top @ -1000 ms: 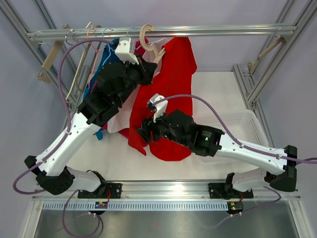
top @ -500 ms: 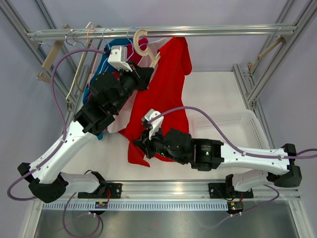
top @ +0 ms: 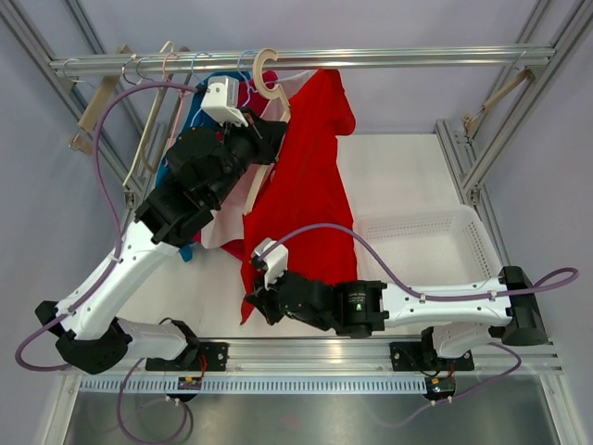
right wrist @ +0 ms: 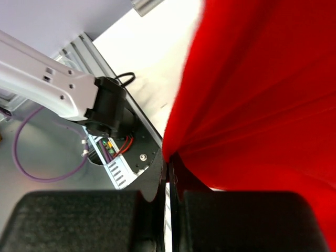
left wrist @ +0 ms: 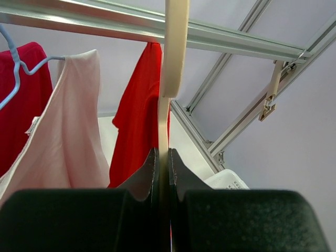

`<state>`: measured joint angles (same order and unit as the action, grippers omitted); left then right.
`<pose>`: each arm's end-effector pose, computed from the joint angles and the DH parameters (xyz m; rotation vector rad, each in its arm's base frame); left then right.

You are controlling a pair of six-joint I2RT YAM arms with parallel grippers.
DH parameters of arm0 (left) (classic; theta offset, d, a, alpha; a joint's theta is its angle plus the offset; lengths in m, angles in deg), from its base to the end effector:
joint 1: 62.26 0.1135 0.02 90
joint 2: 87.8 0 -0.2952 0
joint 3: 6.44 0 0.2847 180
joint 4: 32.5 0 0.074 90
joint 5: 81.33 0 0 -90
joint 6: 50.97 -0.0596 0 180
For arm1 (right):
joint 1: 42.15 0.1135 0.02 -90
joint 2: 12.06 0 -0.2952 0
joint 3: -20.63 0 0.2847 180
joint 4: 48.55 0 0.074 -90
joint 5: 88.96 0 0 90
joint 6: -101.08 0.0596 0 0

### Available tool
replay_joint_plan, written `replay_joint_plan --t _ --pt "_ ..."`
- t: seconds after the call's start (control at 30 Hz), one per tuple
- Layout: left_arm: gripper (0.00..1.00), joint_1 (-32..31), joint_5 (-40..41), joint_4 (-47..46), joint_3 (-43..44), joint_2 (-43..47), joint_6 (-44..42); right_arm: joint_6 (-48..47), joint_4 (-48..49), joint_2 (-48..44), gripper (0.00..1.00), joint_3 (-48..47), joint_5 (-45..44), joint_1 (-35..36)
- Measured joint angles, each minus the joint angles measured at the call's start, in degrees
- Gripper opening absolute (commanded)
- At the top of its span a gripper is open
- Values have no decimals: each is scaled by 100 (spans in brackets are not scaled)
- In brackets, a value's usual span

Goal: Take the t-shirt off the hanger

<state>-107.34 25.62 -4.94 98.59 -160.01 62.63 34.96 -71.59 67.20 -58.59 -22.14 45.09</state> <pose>0.2238 -0.1998 0.5609 0.0390 1.5281 -0.7474 0.0412 0.3666 0.3528 -0.8305 1.8688 0.8695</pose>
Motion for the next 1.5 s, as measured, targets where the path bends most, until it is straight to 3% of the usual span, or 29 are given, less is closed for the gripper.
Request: replay_joint_plan --t 0.2,0.4,0.5,0.63,0.77,0.93,1.13,1.4,1.43,1.5 --pt "0 28 -46 1084 951 -168 -181 404 -52 -63 0 461 -184 9" --pt "0 48 -291 1757 1357 -39 -538 697 -654 -758 0 1102 -612 31" --pt "0 87 -640 1668 1008 487 -457 680 -1043 -1338 0 1093 -929 92" --pt "0 107 -1084 1257 114 1919 -177 295 -1606 -2146 0 791 -1449 57" --pt "0 125 -1423 1132 -66 2850 57 -256 -1746 -2695 0 245 -1600 -549" --pt "0 127 -1674 1034 -435 3193 201 -883 -1751 -2922 0 -282 -1587 -1427" --pt "0 127 -1781 1554 -1016 3213 243 -1451 -1740 -2787 0 -778 -1346 -1821" --pt "0 127 -2319 1893 -1266 3560 474 -1779 -1095 -2826 0 -221 -726 -2623" --pt "0 127 -2404 1895 -1266 3604 503 -1810 -999 -2865 2 -22 -588 -2776" --pt "0 127 -2599 1910 -1266 3663 553 -1834 -879 -2903 23 310 -269 -3117"
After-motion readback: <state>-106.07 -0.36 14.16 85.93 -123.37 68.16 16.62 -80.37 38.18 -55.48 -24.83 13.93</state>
